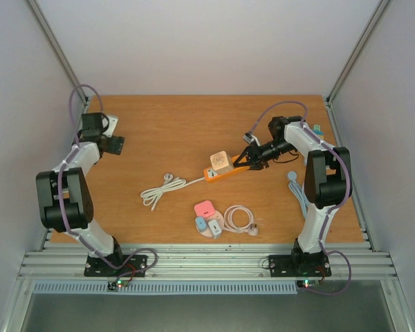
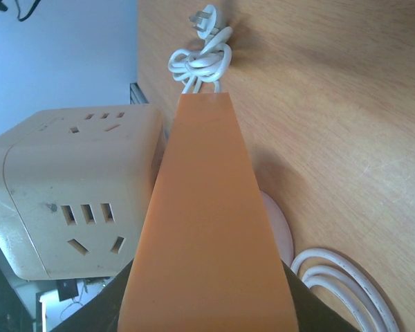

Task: Pull the plug off the socket
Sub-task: Place the plug at the center of the board, then remove the plug from the socket.

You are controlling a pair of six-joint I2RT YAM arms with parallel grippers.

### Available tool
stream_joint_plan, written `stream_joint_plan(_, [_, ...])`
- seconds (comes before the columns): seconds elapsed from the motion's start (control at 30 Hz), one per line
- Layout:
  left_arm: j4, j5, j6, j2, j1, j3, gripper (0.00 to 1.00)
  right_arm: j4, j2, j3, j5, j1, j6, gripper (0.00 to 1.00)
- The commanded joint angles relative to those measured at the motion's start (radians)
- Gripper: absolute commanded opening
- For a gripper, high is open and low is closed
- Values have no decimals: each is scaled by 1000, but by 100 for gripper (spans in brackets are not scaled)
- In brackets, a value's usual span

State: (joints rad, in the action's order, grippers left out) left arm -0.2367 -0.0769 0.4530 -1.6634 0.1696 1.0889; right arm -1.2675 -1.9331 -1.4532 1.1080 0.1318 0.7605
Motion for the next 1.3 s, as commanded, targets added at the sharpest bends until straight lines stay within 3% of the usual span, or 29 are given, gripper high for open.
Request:
stream_joint_plan(0.0, [-63, 231, 5, 104, -72, -21, 99, 0, 34, -4, 37, -5, -3, 1])
stream_joint_plan(0.23, [-128, 554, 37, 273, -215, -50, 99, 3, 32, -4, 34, -6, -7, 1])
stream_joint_plan(0.4, [-178, 649, 81, 348, -346, -46, 99, 3, 29, -4, 30, -6, -9, 1])
stream_joint_plan(0.8, [-260, 550, 126, 281, -661, 54, 99, 3, 21, -4, 19, -6, -6, 1])
stream_joint_plan(1.1, [-301, 454, 142, 154, -817, 167, 99, -2, 13, -5, 16, -6, -2, 1])
stream_joint_plan(1.27, [-303, 461, 148, 88, -848, 232, 99, -3, 8, -4, 19, -6, -1, 1])
